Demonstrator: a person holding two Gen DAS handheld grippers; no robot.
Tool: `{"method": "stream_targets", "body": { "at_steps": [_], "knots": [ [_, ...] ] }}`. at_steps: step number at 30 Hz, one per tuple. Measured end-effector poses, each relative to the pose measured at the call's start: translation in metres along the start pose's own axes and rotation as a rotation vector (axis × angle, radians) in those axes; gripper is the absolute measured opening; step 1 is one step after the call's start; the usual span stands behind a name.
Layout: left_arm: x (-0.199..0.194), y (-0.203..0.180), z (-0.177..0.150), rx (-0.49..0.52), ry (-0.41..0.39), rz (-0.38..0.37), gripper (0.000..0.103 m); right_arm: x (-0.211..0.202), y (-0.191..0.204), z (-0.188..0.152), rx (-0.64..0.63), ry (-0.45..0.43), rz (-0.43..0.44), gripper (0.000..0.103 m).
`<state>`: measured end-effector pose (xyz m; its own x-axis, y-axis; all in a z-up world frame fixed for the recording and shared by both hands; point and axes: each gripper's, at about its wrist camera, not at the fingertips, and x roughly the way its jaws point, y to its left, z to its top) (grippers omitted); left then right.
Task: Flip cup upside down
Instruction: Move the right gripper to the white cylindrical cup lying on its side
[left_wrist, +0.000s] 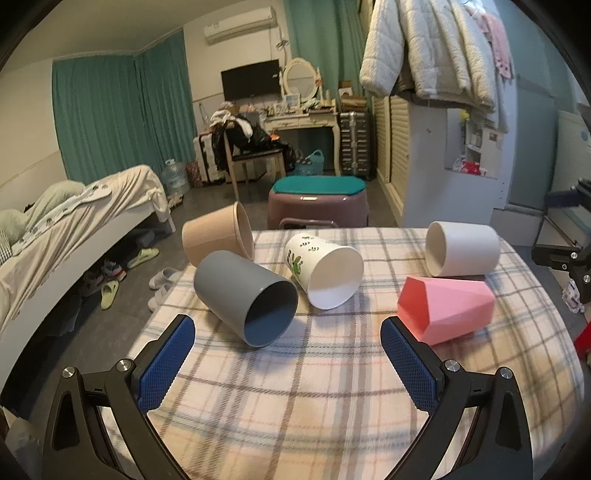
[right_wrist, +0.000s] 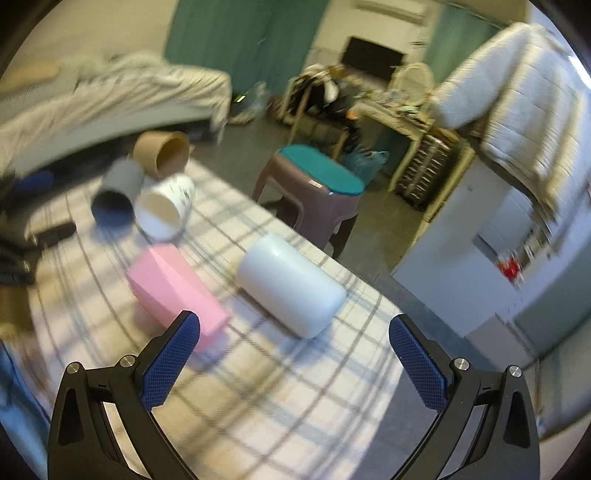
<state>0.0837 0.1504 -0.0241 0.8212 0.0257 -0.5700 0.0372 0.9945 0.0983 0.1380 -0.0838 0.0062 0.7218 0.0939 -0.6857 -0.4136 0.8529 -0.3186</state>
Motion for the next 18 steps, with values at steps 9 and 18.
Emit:
{"method": "stream_targets", "body": {
  "at_steps": [9, 18],
  "knots": [
    [0.036, -0.015, 0.0, 0.013, 0.055, 0.04, 0.103, 0.081, -0.016, 0.021, -0.196, 0.108, 0.116, 0.103],
    [0.054, -0.016, 0.0, 0.031, 0.079, 0.045, 0.103, 0.132, -0.004, 0.023, -0.32, 0.159, 0.171, 0.103]
  ]
}}
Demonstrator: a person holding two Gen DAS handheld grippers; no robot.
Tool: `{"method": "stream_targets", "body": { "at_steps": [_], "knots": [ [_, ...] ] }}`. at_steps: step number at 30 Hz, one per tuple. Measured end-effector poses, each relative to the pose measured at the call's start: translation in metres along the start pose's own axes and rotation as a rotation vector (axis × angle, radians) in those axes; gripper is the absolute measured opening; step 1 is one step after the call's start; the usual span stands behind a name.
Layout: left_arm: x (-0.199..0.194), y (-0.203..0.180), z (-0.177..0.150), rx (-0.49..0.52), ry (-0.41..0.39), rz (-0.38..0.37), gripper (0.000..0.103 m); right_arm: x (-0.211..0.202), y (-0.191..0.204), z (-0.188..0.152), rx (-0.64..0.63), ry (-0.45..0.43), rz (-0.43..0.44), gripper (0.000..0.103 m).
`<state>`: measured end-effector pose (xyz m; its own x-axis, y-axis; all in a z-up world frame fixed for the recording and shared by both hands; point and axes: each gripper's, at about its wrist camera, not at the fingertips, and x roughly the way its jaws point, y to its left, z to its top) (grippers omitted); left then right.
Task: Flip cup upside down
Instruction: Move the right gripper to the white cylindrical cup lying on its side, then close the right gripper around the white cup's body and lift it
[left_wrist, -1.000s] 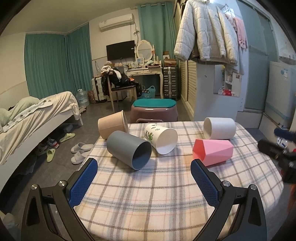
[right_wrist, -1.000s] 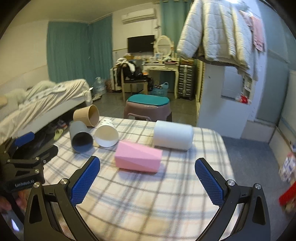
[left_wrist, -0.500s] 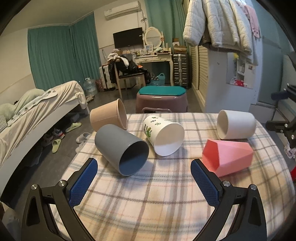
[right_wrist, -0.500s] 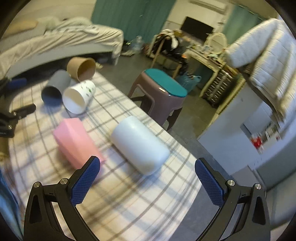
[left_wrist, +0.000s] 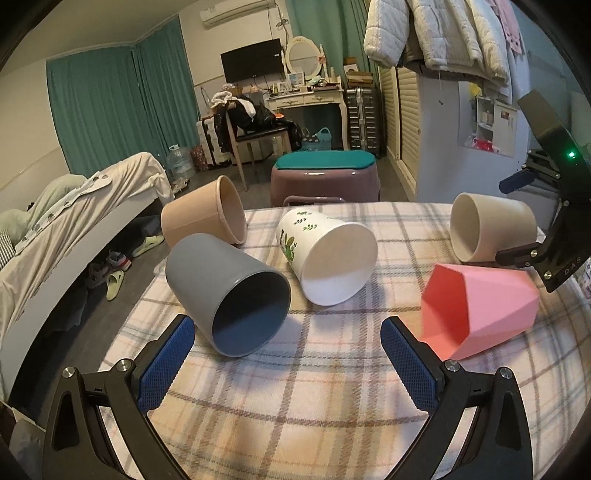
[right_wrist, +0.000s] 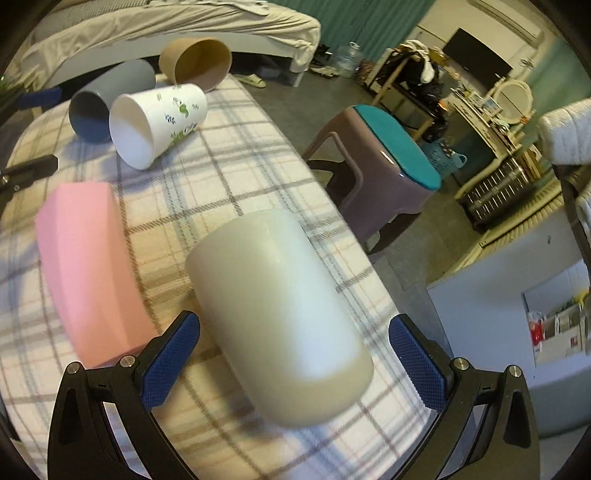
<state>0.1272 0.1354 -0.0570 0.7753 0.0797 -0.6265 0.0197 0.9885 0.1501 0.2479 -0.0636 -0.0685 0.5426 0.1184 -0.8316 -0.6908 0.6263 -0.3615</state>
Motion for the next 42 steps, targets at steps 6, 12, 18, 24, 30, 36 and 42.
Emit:
{"method": "stream_targets", "body": {
  "at_steps": [6, 12, 18, 24, 30, 36, 42],
  "knots": [
    [0.004, 0.002, 0.001, 0.001, 0.003, -0.002, 0.103, 0.014, -0.002, 0.006, -0.002, 0.007, 0.045, 0.102],
    [-0.001, 0.002, 0.001, 0.01, -0.008, -0.013, 0.103, 0.016, -0.002, 0.001, 0.018, 0.055, 0.051, 0.086],
    [-0.018, 0.008, 0.001, -0.001, -0.045, -0.03, 0.103, -0.006, 0.0, -0.004, 0.169, 0.07, 0.071, 0.08],
    [-0.035, 0.019, -0.006, -0.032, -0.075, -0.064, 0.103, -0.05, 0.017, -0.017, 0.376, 0.061, -0.002, 0.076],
    [-0.05, 0.033, -0.012, -0.05, -0.109, -0.113, 0.103, -0.099, 0.036, -0.039, 0.579, 0.005, -0.035, 0.074],
    [-0.061, 0.056, -0.02, -0.088, -0.136, -0.167, 0.103, -0.154, 0.081, -0.031, 0.702, -0.106, -0.037, 0.072],
    [-0.067, 0.086, -0.031, -0.127, -0.153, -0.183, 0.103, -0.149, 0.142, 0.018, 0.633, -0.111, 0.002, 0.071]
  ]
}}
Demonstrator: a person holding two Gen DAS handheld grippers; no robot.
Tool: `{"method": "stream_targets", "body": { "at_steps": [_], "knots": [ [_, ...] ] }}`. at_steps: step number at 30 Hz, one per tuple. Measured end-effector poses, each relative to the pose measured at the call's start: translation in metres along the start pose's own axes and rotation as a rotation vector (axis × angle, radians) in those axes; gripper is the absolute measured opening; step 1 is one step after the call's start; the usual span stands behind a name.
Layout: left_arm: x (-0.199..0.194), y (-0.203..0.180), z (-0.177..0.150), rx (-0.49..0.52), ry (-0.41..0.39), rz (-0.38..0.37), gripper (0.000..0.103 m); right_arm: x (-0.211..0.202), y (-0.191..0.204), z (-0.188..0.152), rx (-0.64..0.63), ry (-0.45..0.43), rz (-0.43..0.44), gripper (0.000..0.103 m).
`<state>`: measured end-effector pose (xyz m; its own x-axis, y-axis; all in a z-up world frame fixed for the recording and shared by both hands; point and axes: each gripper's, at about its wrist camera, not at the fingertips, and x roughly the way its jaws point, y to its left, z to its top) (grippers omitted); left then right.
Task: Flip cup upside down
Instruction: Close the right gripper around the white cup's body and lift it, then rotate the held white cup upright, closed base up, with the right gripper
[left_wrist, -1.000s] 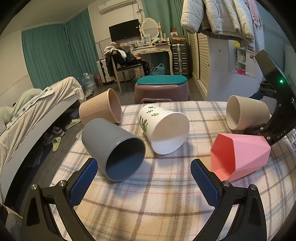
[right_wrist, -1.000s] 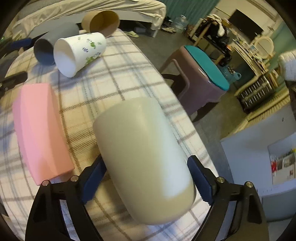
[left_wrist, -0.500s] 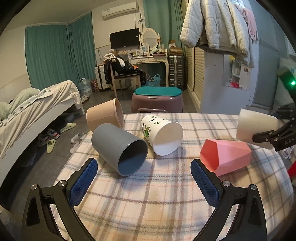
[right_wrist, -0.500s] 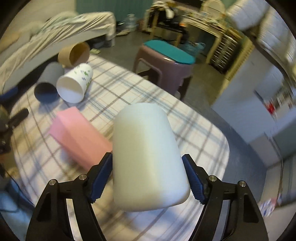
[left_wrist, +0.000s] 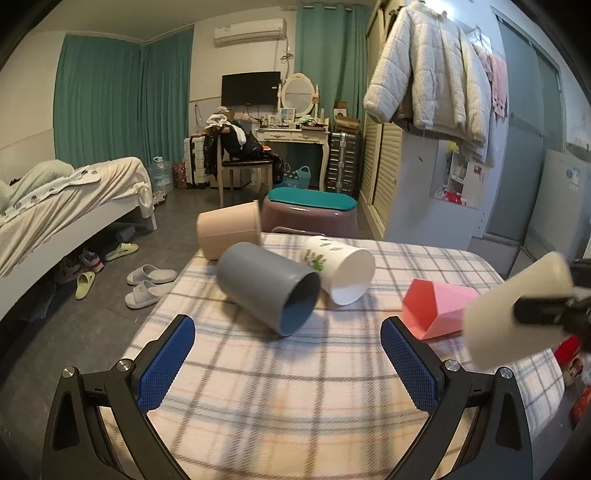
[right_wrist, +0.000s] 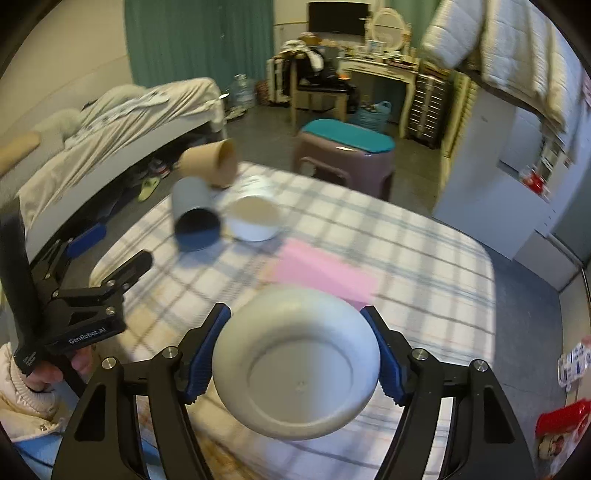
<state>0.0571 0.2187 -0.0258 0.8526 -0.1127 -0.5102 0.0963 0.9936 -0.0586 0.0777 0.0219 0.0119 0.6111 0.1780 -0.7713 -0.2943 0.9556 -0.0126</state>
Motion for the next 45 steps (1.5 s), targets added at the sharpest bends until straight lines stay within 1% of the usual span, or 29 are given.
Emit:
{"method": "stream_targets", "body": {
  "at_steps": [3, 6, 9, 11, 13, 17, 18, 24, 28, 34, 36, 39, 42, 45],
  "knots": [
    [-0.005, 0.018, -0.003, -0.011, -0.006, 0.017, 0.103, 0.012, 0.031, 0.009, -0.04, -0.003, 0.0, 0.071],
    [-0.006, 0.034, -0.005, -0.024, -0.012, 0.036, 0.103, 0.02, 0.048, 0.023, -0.062, -0.019, -0.012, 0.071],
    [-0.005, 0.049, -0.006, -0.047, -0.009, 0.048, 0.103, 0.028, 0.061, 0.033, -0.083, -0.051, -0.05, 0.071],
    [-0.003, 0.056, -0.009, -0.053, -0.007, 0.054, 0.103, 0.037, 0.07, 0.033, -0.107, -0.071, -0.082, 0.071],
    [-0.001, 0.059, -0.01, -0.057, 0.0, 0.055, 0.103, 0.049, 0.08, 0.026, -0.13, -0.069, -0.116, 0.071],
    [0.003, 0.061, -0.015, -0.053, 0.013, 0.055, 0.103, 0.06, 0.088, 0.004, -0.148, -0.033, -0.155, 0.072],
    [0.004, 0.061, -0.016, -0.053, 0.016, 0.054, 0.103, 0.056, 0.092, -0.006, -0.155, -0.06, -0.173, 0.071],
    [0.009, 0.058, -0.018, -0.049, 0.035, 0.039, 0.103, 0.047, 0.106, -0.04, -0.151, -0.024, -0.191, 0.07],
    [0.008, 0.051, -0.018, -0.04, 0.048, 0.031, 0.103, 0.051, 0.105, -0.053, -0.111, 0.012, -0.173, 0.07],
    [0.0, 0.042, -0.02, -0.02, 0.06, 0.041, 0.103, 0.046, 0.1, -0.057, -0.088, 0.001, -0.152, 0.07],
    [-0.004, 0.038, -0.02, -0.009, 0.056, 0.051, 0.103, 0.04, 0.098, -0.058, -0.082, -0.027, -0.134, 0.071],
    [-0.011, 0.031, -0.019, 0.006, 0.056, 0.07, 0.103, 0.026, 0.093, -0.058, -0.064, -0.082, -0.11, 0.08],
    [-0.019, 0.022, -0.016, 0.013, 0.048, 0.087, 0.103, 0.011, 0.082, -0.059, -0.038, -0.134, -0.082, 0.082],
    [-0.03, 0.006, -0.013, 0.027, 0.038, 0.098, 0.103, -0.002, 0.069, -0.062, -0.015, -0.172, -0.085, 0.088]
  ]
}}
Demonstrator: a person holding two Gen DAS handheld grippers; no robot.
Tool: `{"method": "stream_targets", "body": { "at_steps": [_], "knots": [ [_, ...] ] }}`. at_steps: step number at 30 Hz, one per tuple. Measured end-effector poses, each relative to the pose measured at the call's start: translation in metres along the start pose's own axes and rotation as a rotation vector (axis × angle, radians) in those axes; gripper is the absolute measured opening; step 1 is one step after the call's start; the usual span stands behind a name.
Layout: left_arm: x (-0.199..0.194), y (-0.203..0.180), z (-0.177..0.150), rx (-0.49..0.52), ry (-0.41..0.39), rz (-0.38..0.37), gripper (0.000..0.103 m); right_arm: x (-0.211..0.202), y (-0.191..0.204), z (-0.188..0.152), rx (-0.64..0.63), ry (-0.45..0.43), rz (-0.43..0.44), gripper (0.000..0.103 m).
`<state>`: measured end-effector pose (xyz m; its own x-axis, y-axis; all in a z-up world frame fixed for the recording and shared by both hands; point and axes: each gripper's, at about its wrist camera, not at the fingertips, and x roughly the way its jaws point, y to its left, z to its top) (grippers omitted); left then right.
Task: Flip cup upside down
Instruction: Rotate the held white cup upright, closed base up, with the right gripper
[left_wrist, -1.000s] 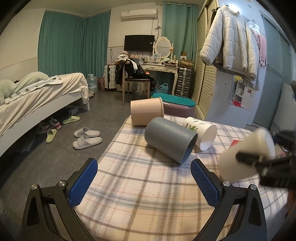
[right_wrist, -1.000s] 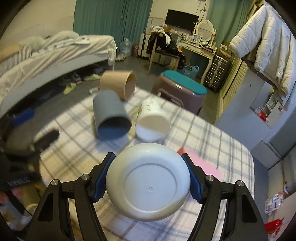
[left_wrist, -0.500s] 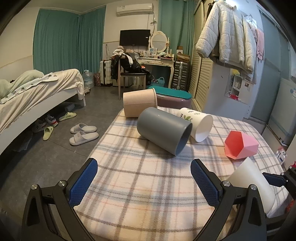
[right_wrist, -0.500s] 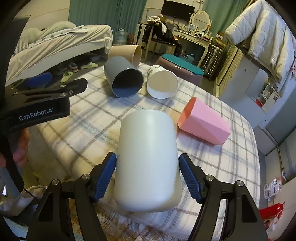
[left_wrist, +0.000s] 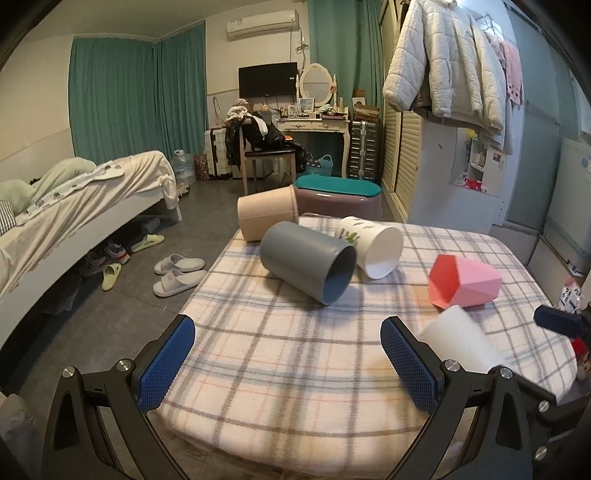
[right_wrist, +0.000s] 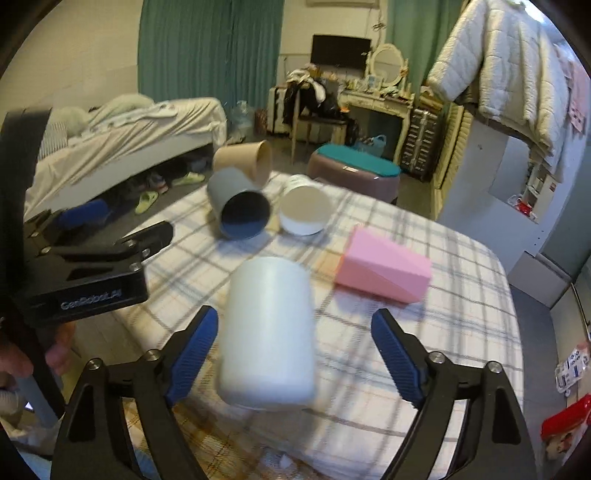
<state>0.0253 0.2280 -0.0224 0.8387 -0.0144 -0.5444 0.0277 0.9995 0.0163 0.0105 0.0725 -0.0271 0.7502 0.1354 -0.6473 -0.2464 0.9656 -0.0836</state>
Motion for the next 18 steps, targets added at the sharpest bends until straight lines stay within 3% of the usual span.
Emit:
{"method": "stream_targets", "body": {
  "at_steps": [10, 18],
  "knots": [
    [-0.037, -0.061, -0.015, 0.039, -0.008, 0.011, 0.103, -0.034, -0.076, -0.03, 0.111, -0.094, -0.07, 0.096],
    [-0.047, -0.108, -0.045, 0.028, 0.024, -0.052, 0.103, -0.049, -0.126, -0.064, 0.196, -0.085, -0.116, 0.096]
  ]
}}
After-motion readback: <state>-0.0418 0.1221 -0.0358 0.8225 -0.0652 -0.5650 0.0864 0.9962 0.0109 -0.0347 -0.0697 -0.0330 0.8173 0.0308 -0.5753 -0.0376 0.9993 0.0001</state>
